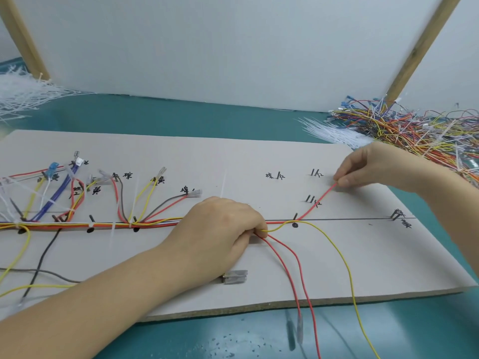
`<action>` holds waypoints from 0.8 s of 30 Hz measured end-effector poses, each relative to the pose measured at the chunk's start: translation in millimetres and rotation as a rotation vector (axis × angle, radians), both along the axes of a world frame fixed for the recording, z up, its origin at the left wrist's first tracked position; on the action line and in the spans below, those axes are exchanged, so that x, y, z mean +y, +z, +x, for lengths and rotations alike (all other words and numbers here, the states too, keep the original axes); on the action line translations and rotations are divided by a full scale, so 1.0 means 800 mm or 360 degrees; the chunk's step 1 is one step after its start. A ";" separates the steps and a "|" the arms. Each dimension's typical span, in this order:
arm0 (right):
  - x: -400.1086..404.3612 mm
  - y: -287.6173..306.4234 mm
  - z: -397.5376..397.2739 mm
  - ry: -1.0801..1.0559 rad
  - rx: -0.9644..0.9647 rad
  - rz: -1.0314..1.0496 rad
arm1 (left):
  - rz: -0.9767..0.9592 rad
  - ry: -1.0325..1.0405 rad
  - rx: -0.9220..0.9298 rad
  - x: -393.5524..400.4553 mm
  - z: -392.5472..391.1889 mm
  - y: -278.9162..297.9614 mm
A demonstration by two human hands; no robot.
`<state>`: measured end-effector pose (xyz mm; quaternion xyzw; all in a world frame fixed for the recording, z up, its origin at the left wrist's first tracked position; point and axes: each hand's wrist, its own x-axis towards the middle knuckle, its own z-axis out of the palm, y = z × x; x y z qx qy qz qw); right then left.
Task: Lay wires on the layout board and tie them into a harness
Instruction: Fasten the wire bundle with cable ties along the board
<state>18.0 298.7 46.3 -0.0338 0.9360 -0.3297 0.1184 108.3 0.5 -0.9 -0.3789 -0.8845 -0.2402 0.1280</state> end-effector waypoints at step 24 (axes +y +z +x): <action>-0.079 0.004 0.028 0.0344 0.1238 0.0130 | 0.0040 -0.0061 -0.0014 0.002 -0.001 -0.004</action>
